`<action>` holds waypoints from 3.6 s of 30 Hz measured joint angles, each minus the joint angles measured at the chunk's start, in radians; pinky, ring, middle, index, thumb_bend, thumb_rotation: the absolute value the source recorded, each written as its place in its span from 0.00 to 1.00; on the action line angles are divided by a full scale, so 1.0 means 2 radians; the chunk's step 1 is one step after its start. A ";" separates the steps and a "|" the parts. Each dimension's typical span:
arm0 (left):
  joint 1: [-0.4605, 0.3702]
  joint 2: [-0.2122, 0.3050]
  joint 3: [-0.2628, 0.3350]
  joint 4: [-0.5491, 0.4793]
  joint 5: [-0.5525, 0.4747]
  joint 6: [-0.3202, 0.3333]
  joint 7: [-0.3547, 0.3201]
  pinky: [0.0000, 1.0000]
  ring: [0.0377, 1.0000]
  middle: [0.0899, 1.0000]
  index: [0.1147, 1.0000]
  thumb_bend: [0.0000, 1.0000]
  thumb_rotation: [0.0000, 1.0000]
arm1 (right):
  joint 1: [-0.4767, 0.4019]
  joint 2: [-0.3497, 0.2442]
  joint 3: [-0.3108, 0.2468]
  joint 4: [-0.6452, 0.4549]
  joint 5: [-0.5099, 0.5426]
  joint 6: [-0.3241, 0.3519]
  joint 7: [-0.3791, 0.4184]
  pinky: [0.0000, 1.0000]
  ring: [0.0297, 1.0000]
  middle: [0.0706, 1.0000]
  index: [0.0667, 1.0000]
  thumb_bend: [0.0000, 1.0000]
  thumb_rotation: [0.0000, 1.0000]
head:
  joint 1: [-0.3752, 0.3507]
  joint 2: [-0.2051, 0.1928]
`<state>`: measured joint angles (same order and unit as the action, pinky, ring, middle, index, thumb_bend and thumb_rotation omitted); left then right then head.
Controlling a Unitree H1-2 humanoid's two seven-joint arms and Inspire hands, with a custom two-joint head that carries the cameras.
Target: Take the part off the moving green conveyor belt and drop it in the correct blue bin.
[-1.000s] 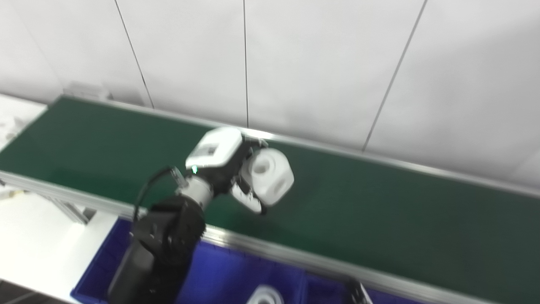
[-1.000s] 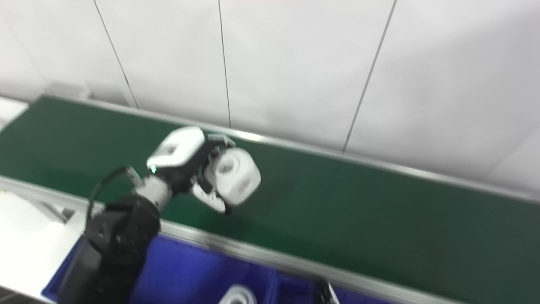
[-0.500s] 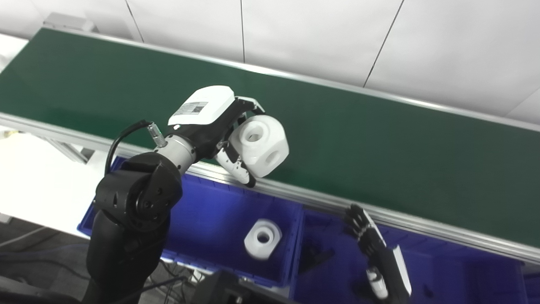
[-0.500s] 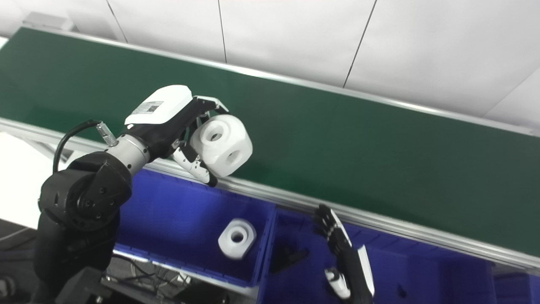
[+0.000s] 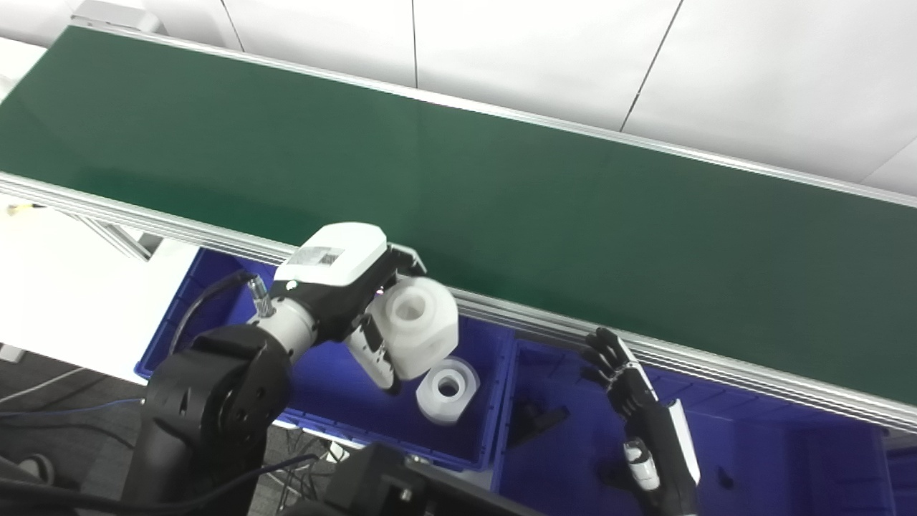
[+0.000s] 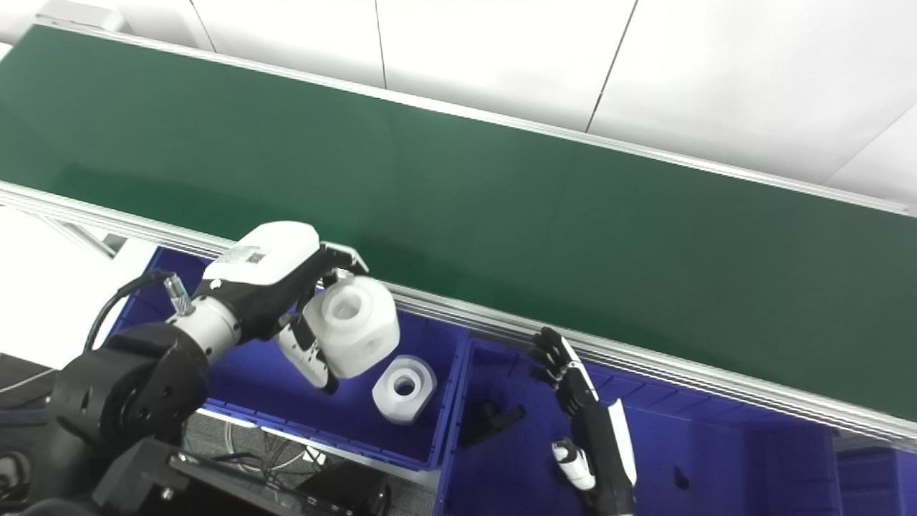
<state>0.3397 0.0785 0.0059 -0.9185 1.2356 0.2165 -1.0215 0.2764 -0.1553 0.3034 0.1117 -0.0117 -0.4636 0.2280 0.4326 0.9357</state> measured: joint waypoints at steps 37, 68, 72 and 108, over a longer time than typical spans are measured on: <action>0.143 -0.030 0.011 0.212 -0.032 -0.078 0.559 0.15 0.18 0.42 0.42 0.52 0.00 | 0.004 -0.003 -0.009 -0.002 0.001 0.002 0.010 0.80 0.85 0.88 0.91 0.89 0.95 | 0.009 0.000; 0.149 -0.023 0.004 0.192 0.042 -0.063 0.506 0.71 0.74 0.74 0.69 1.00 0.55 | 0.005 -0.002 -0.009 -0.005 0.000 0.006 0.011 0.80 0.85 0.88 0.91 0.89 0.94 | 0.005 0.000; 0.149 -0.022 0.004 0.190 0.042 -0.063 0.498 0.77 0.78 0.78 0.72 1.00 0.58 | 0.005 -0.002 -0.009 -0.005 0.000 0.006 0.010 0.79 0.85 0.88 0.91 0.89 0.95 | 0.004 -0.001; 0.115 -0.005 -0.080 0.188 -0.163 -0.234 0.600 0.64 0.72 0.75 0.74 0.95 0.60 | 0.027 0.043 0.016 -0.005 -0.050 0.006 -0.011 0.81 0.87 0.90 0.90 0.89 0.93 | -0.227 -0.046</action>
<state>0.5707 0.0691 -0.1541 -0.5428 0.9097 -0.2507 0.1788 0.3312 -0.0697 0.3363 0.1023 -0.1124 -0.4523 0.2063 -0.0215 0.8437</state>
